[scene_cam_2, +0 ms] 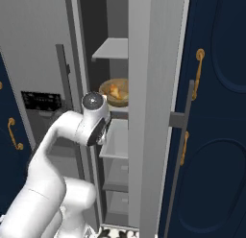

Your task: Pick the chicken drumstick and garlic from their plates and place them in the bowl. Then put the bowl in the fridge.

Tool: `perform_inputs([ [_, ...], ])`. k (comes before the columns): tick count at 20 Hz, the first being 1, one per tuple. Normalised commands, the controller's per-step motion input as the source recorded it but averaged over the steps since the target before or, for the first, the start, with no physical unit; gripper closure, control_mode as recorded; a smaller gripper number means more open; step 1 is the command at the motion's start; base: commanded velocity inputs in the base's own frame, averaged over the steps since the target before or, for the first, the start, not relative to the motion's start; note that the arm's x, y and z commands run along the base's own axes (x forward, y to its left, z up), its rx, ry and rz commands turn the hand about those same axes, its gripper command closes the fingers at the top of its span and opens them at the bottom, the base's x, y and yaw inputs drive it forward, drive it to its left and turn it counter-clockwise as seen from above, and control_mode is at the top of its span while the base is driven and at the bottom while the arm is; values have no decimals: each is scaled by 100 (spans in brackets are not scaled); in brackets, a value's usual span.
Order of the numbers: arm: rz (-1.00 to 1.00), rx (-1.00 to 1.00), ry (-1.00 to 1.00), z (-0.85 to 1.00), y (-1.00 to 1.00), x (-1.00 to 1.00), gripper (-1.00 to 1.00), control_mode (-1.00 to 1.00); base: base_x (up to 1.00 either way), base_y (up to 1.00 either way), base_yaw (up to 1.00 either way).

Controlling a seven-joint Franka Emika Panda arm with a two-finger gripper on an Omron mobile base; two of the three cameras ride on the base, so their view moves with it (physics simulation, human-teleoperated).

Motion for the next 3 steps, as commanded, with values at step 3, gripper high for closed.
perform_inputs([
  [3,-10,0,0,0,0,-100,-100,-100,0,0,0],
])
